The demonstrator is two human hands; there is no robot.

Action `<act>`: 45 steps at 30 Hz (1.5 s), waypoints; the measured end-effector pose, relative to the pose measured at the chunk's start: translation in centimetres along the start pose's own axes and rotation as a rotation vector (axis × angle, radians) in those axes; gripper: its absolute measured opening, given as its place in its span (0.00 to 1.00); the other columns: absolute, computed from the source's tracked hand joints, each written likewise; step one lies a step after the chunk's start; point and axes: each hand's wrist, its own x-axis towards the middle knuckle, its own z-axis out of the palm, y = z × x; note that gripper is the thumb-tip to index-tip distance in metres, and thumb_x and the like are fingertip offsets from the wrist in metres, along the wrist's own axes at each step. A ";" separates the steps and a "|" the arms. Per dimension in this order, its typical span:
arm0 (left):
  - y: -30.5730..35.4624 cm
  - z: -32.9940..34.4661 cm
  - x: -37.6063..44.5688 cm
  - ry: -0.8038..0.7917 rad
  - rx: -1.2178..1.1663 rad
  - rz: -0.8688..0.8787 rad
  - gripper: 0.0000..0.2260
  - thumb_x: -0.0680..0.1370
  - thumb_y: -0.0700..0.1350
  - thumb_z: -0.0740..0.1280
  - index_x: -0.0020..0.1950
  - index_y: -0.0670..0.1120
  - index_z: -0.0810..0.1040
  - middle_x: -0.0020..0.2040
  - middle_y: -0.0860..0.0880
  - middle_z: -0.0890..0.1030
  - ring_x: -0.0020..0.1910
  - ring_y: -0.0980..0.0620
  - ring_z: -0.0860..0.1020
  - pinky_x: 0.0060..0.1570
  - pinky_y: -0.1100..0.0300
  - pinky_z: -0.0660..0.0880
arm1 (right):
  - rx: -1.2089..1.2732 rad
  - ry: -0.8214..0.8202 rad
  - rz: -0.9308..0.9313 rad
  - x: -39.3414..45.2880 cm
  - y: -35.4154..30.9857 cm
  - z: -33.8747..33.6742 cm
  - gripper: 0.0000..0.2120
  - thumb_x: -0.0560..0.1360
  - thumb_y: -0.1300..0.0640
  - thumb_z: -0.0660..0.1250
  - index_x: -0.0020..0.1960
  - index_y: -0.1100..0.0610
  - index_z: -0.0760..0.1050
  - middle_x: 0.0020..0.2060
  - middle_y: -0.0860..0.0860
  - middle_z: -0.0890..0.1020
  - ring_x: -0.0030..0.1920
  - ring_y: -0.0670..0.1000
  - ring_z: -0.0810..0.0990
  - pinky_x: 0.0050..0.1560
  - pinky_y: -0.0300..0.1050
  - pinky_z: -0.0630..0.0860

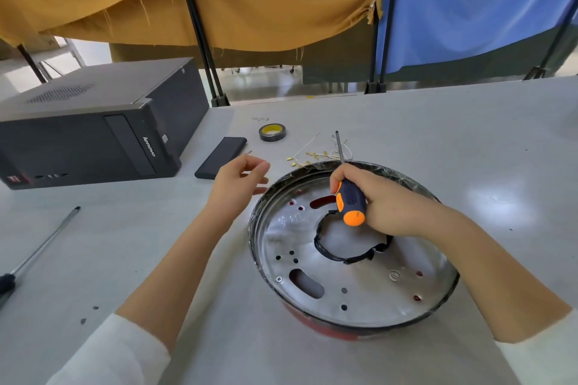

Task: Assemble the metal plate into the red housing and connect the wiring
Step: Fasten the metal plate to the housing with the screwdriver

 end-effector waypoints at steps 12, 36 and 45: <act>3.7 -1.3 -8.0 0.084 0.006 0.150 0.03 0.78 0.47 0.70 0.45 0.52 0.81 0.43 0.56 0.84 0.46 0.54 0.82 0.49 0.58 0.77 | 0.315 0.429 -0.140 -1.9 -4.8 2.2 0.19 0.71 0.71 0.70 0.46 0.49 0.67 0.40 0.50 0.74 0.38 0.45 0.74 0.39 0.32 0.73; 5.8 -1.7 -10.5 -0.225 -0.200 0.013 0.02 0.72 0.47 0.73 0.42 0.51 0.85 0.39 0.50 0.87 0.39 0.58 0.82 0.46 0.67 0.78 | 0.341 0.381 -0.369 -2.9 -8.1 3.4 0.16 0.71 0.70 0.70 0.47 0.54 0.68 0.41 0.62 0.77 0.41 0.53 0.78 0.47 0.40 0.79; 3.6 -2.5 -10.6 0.055 0.169 -0.066 0.26 0.78 0.49 0.69 0.74 0.56 0.65 0.71 0.56 0.69 0.67 0.56 0.69 0.61 0.60 0.66 | 0.316 0.299 -0.307 -4.1 -5.6 2.0 0.13 0.73 0.72 0.67 0.51 0.61 0.68 0.42 0.60 0.77 0.41 0.50 0.78 0.43 0.36 0.75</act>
